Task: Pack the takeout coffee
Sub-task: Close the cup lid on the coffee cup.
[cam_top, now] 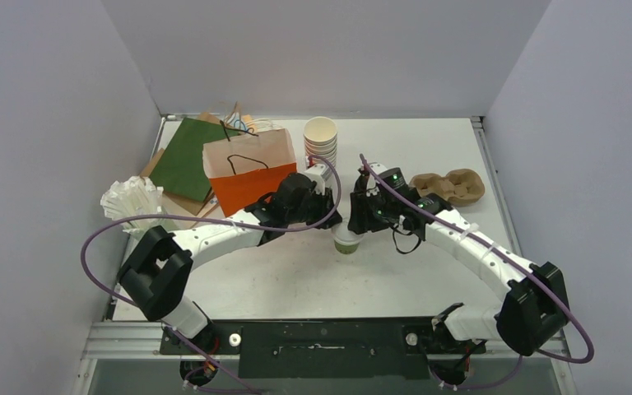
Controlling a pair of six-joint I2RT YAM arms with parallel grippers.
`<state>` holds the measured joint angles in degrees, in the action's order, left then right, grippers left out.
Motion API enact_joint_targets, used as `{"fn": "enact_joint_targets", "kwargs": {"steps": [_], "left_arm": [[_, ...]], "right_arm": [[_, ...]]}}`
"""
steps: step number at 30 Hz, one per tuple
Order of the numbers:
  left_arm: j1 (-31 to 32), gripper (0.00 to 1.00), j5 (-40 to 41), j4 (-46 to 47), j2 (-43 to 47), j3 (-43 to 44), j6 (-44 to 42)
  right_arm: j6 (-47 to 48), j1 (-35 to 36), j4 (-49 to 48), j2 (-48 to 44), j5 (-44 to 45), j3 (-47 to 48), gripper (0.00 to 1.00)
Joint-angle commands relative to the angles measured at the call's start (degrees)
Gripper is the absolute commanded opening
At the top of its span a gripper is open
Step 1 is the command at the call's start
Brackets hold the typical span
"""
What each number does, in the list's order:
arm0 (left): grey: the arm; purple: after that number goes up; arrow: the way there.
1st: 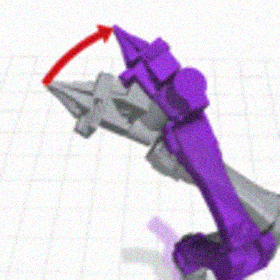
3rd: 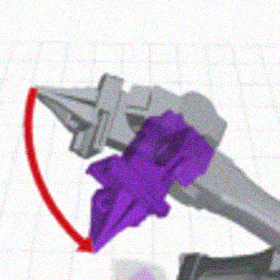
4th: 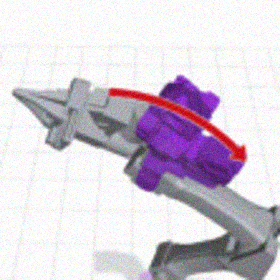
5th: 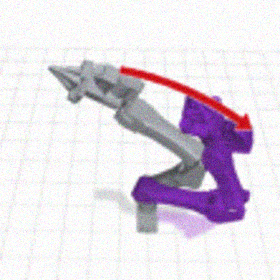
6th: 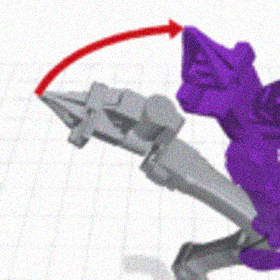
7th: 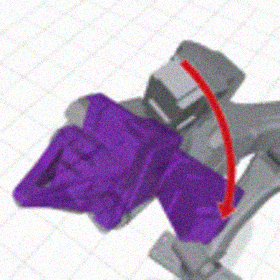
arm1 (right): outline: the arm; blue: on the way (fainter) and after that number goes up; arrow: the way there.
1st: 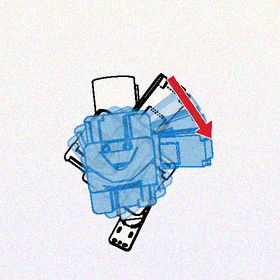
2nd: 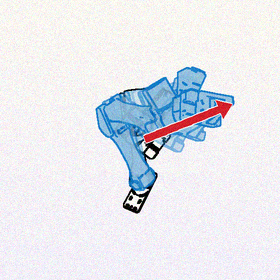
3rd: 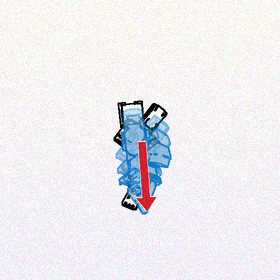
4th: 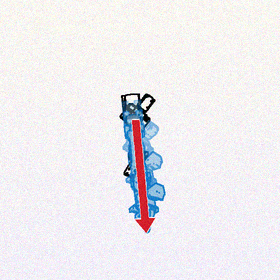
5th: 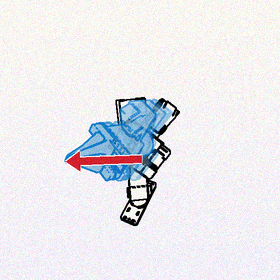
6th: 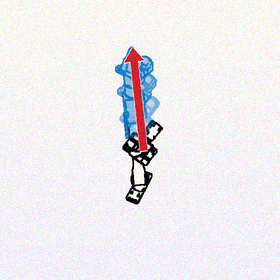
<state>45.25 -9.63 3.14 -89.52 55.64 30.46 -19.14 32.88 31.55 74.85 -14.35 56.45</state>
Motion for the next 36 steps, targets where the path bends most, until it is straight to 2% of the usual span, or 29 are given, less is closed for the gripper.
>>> {"fn": "enact_joint_targets", "kwargs": {"steps": [1, 6, 9, 15, 24, 36], "left_arm": [[-0.07, 0.20, -0.05, -0.91, -1.19, 3.12, -2.04], [-0.18, 0.21, 1.01, -2.32, -0.14, 4.26, -2.70], [-0.22, 0.26, 1.89, -3.04, 0.93, 5.09, -2.94], [-0.19, 0.31, 2.16, -6.44, 3.69, 5.15, -2.52], [0.38, 0.31, 0.78, -5.21, 6.60, 2.50, -0.02], [0.46, 0.28, -0.07, -4.27, 7.22, -0.37, 2.56]], "right_arm": [[-4.22, 0.64, -1.63, -4.03, 2.51, -0.48, 0.51], [-3.93, 0.56, -0.25, -4.12, 4.98, 0.64, 0.51], [-3.43, 0.56, -0.08, -3.65, 5.61, 1.24, 0.51], [-1.65, 0.55, 0.14, -2.07, 5.49, 2.70, 0.43], [-0.73, 0.59, 0.50, -1.30, 4.12, 3.14, 0.36], [-3.08, 0.62, 2.28, -1.83, 4.82, 2.47, 0.35]]}}
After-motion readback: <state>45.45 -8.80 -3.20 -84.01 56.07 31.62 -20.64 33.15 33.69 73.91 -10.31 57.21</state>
